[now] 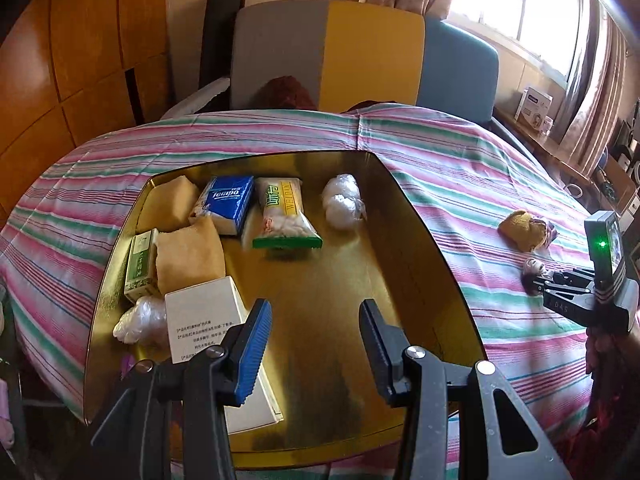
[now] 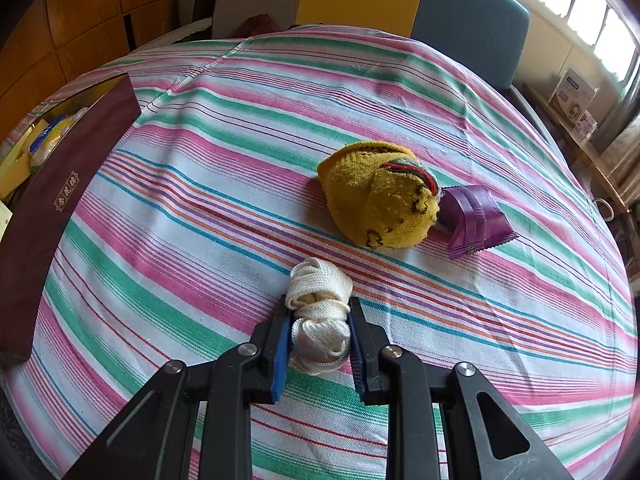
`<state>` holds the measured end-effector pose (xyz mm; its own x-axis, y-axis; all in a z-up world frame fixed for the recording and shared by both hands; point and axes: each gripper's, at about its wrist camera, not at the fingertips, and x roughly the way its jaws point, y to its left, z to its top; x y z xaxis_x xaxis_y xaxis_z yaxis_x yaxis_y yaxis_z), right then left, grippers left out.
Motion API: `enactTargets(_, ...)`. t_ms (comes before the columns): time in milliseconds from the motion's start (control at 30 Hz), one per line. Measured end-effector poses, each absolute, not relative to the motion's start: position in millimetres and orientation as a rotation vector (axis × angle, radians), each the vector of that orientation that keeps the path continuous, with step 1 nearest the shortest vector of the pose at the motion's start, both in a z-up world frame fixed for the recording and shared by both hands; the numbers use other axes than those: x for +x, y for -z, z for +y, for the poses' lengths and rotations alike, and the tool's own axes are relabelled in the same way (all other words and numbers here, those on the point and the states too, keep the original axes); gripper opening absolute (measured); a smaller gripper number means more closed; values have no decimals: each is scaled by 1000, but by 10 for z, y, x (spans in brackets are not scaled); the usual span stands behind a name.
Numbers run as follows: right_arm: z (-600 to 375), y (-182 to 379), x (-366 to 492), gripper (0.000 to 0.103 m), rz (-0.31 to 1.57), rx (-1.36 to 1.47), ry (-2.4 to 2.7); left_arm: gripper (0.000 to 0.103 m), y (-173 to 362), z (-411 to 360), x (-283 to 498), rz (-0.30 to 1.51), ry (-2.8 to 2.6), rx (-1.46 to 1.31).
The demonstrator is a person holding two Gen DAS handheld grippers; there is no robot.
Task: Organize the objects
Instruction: 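Carry the white bundle into the gold tray and open the right tool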
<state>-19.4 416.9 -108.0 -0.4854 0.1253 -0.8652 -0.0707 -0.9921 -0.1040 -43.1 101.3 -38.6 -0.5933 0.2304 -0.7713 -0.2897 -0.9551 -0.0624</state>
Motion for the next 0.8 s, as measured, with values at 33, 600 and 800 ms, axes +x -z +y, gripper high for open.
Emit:
enactTargets(33, 4170, 1080, -191, 26, -84, -1528, -2612, 46, 394, 1013, -431, 103, -2566, -1233)
enactTargets(600, 4138, 1067, -189, 25, -115, -1519, -2609, 46, 363, 917, -392, 92, -2587, -1225)
enactTargets(800, 4120, 1070, -201, 25, -120, -1510, -2586, 46, 335, 788, -373, 68, -2598, -1222)
